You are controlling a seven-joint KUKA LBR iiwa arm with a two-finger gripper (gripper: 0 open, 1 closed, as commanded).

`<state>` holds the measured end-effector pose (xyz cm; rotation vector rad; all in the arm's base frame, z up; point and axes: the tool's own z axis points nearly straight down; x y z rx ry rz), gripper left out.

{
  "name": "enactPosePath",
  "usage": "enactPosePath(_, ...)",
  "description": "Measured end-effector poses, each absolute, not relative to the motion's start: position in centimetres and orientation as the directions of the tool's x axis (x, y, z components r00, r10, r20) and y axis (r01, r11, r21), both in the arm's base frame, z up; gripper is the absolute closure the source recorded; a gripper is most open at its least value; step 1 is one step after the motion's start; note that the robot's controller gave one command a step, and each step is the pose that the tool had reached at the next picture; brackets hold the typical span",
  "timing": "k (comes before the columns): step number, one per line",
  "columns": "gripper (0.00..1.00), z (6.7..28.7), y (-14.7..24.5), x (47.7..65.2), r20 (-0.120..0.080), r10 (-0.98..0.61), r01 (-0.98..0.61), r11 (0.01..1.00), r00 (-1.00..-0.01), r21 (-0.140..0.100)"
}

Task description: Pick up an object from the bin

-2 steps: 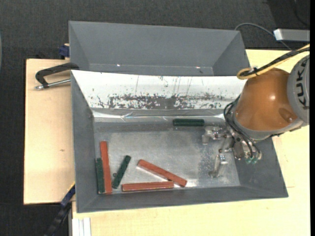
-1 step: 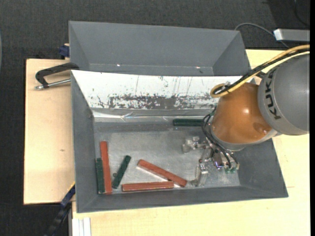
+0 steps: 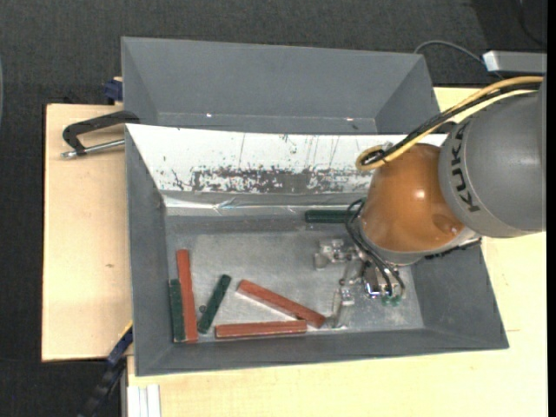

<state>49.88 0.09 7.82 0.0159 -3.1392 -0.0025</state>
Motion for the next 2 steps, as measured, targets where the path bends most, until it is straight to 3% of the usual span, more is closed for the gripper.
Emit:
enactPosePath(1,0.00,10.5,4.5,51.4,-0.004,-0.100,-0.100,0.995,-0.995,0.001)
enactPosePath(2,0.00,15.3,5.4,50.8,-0.004,-0.189,-0.189,0.982,-0.982,0.002)
